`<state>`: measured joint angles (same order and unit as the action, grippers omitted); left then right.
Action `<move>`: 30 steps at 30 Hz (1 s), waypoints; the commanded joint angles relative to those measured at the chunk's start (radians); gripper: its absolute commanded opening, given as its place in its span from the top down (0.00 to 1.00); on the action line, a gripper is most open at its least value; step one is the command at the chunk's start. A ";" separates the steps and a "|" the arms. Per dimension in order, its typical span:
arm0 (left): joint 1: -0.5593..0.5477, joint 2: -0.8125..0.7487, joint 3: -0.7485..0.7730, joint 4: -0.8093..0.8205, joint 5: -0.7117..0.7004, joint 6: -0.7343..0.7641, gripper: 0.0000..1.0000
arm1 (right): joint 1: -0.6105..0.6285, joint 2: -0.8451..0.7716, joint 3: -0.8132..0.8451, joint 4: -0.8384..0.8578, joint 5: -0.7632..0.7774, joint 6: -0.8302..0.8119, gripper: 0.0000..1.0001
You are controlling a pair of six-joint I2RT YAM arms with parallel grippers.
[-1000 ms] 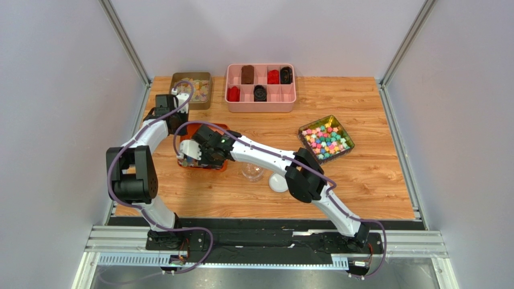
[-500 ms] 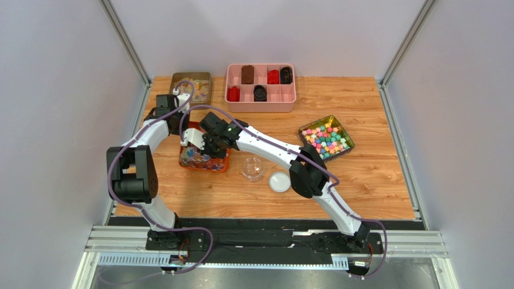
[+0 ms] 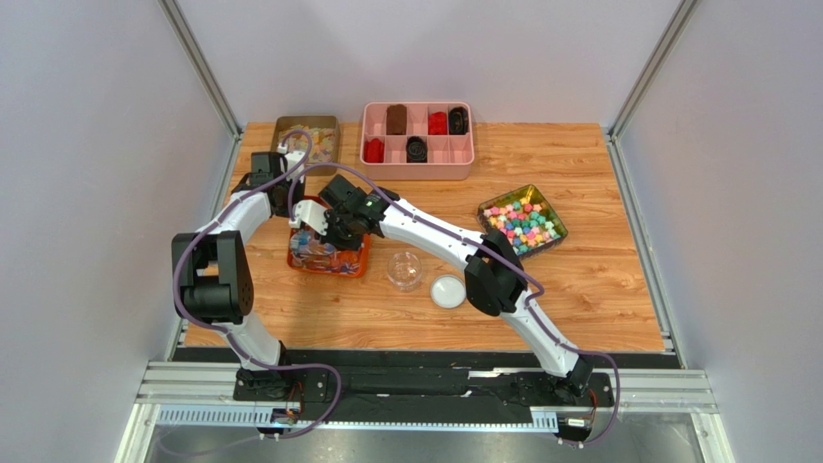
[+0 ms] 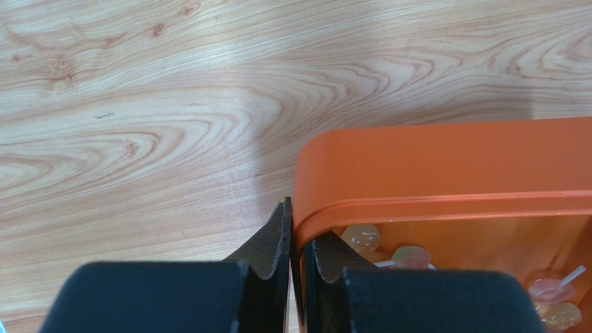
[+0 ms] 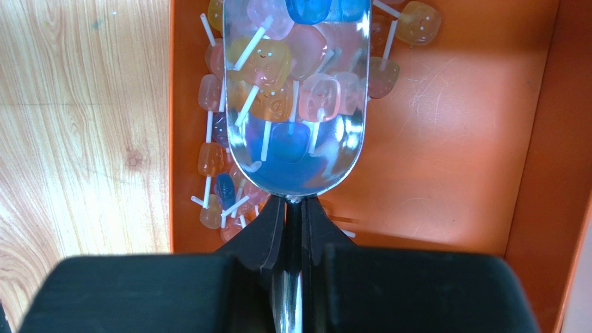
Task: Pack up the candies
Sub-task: Scoop the fake candies from the storage box.
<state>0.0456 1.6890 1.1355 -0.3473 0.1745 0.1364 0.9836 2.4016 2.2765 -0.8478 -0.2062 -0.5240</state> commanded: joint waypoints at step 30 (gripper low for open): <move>0.060 0.064 0.103 -0.085 -0.027 0.046 1.00 | -0.152 -0.556 -0.291 -0.154 -0.110 -0.093 1.00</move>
<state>0.0887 1.7752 1.2037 -0.4076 0.1349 0.1486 0.8696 1.9495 2.0228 -1.0008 -0.3294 -0.5938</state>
